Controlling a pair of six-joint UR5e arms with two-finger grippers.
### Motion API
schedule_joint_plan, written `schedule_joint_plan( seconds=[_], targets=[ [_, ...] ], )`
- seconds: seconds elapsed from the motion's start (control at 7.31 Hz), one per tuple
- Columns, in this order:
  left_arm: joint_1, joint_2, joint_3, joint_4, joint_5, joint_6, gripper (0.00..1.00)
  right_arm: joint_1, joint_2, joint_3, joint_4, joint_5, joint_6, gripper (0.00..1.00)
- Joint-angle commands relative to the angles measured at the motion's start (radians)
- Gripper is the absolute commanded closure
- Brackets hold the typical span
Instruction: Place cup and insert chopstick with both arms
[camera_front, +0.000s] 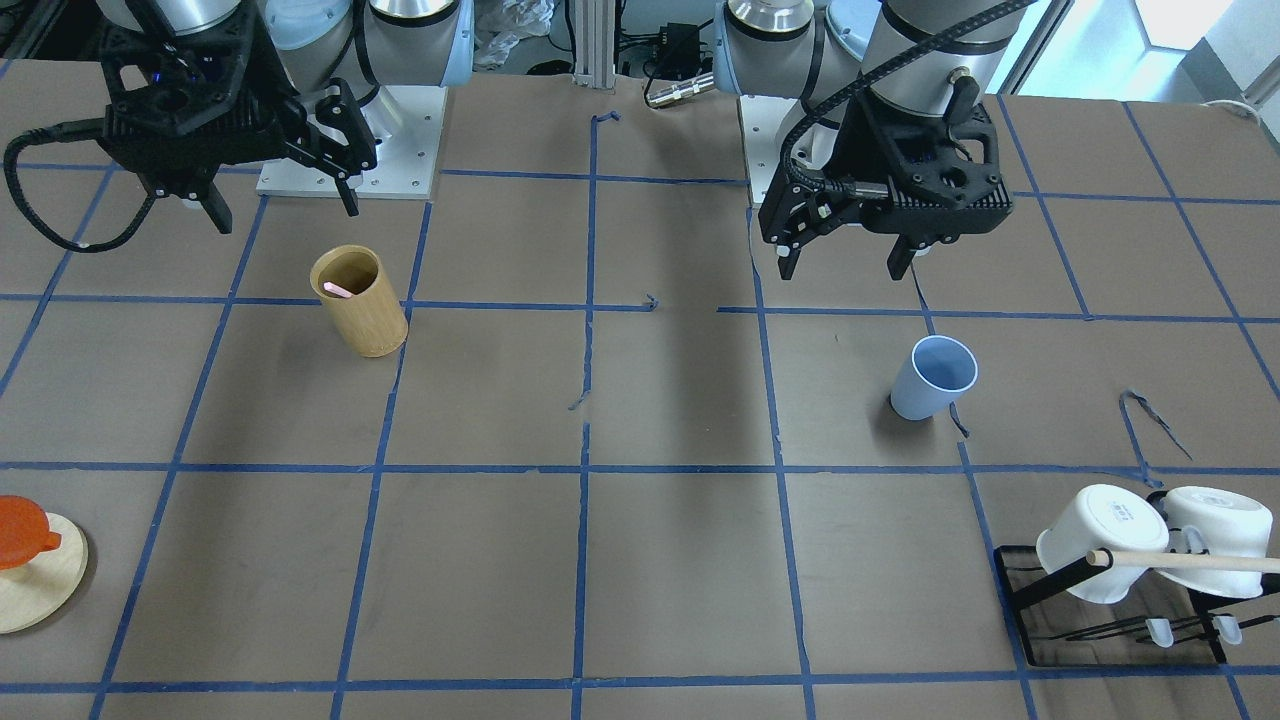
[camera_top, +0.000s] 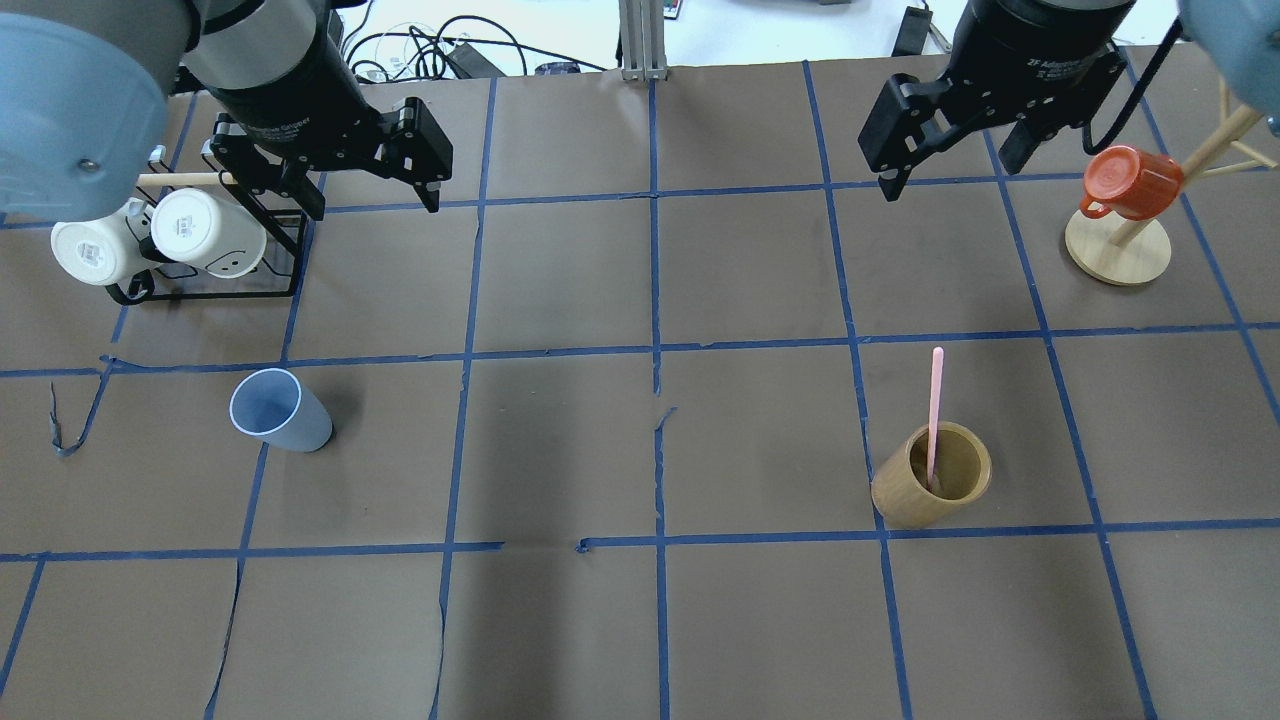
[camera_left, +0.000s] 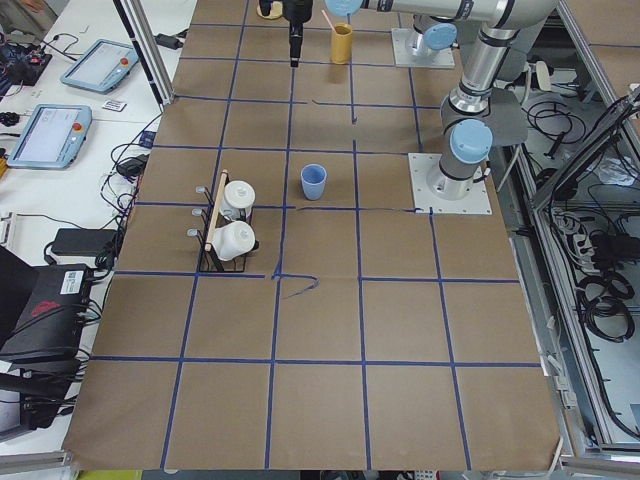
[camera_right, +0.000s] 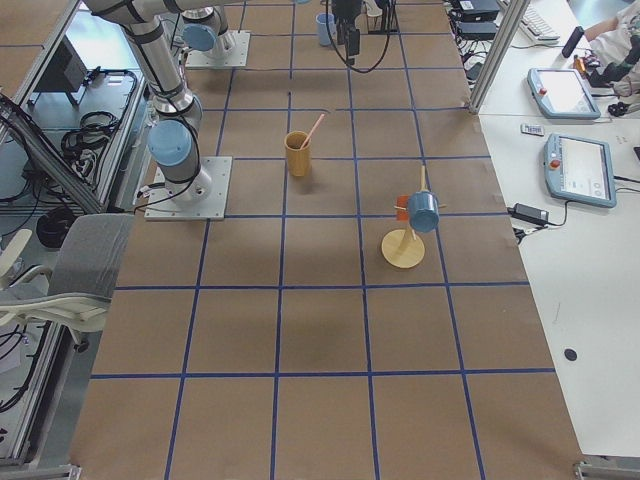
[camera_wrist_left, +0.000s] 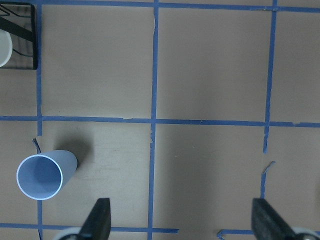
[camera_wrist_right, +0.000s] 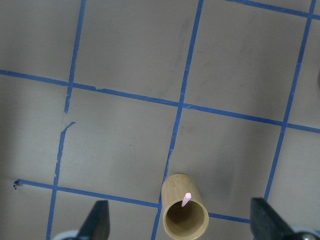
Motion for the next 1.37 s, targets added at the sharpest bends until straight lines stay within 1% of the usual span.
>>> schedule_joint_plan(
  seconds=[0.0,0.55,0.82,1.09,1.23],
  targets=[
    [0.0,0.002,-0.001,-0.001,0.0,0.0,0.0,-0.002,-0.001,0.0,0.006,0.0,0.042,0.0],
    [0.002,0.005,-0.001,-0.001,0.0,0.0,0.0,-0.002,-0.003,0.0,0.009,0.0,0.036,0.0],
    [0.002,0.002,0.001,-0.001,0.0,0.0,0.0,-0.005,-0.004,0.002,0.013,-0.014,0.035,0.0],
    [0.002,0.002,0.001,0.001,0.0,0.0,0.0,-0.01,-0.006,0.006,0.062,-0.025,0.029,0.0],
    [0.003,0.005,0.001,0.001,0.0,0.0,0.0,-0.01,-0.006,0.006,0.063,-0.023,0.03,0.0]
  ],
)
